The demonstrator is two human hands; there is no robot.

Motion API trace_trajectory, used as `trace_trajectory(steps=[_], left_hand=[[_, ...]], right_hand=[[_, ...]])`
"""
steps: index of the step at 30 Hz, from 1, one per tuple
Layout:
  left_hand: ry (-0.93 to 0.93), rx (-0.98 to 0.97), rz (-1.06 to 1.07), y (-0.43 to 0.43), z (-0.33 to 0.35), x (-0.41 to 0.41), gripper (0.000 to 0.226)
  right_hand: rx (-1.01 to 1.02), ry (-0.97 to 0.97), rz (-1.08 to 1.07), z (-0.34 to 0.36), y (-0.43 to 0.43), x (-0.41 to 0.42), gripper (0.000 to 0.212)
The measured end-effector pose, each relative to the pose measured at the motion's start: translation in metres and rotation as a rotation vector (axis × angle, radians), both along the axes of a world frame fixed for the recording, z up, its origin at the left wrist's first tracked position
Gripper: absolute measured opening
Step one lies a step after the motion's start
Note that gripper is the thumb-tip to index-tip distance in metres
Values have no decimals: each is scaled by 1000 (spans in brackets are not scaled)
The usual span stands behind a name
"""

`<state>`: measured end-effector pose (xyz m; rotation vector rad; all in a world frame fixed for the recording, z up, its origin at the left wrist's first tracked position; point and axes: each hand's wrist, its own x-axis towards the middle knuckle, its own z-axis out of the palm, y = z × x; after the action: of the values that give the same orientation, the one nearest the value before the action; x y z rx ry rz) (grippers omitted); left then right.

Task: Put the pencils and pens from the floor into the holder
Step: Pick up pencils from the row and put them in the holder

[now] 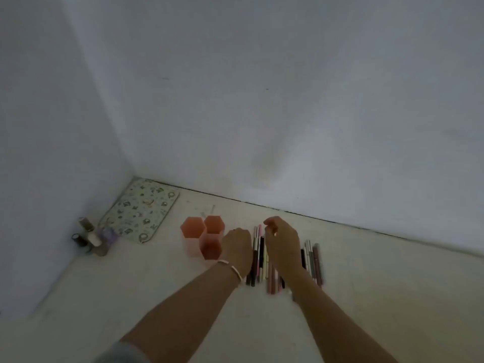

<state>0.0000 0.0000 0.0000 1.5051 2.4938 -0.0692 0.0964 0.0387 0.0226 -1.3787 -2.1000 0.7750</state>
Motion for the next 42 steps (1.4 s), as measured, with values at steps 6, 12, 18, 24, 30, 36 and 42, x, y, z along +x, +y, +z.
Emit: trace_trajectory(steps=[6, 12, 18, 24, 30, 36, 42], left_hand=[[18, -19, 59, 10, -37, 5, 29], [-40, -2, 163, 12, -53, 7, 31], [-202, 55, 301, 13, -52, 6, 32], [-129, -32, 105, 22, -35, 6, 29], [-436, 402, 220, 28, 83, -43, 16], [-767, 741, 464, -12, 115, -109, 7], [-921, 849, 567, -41, 97, -133, 8]], right_hand=[[-67, 28, 22, -13, 18, 12, 19], [-100, 34, 21, -28, 33, 15, 20], [-132, 39, 12, -37, 35, 14, 21], [-175, 68, -74, -35, 36, 6, 22], [-200, -41, -59, -31, 35, -12, 25], [-215, -415, 174, -66, 11, -61, 13], [-81, -587, 144, -91, -4, -84, 17]])
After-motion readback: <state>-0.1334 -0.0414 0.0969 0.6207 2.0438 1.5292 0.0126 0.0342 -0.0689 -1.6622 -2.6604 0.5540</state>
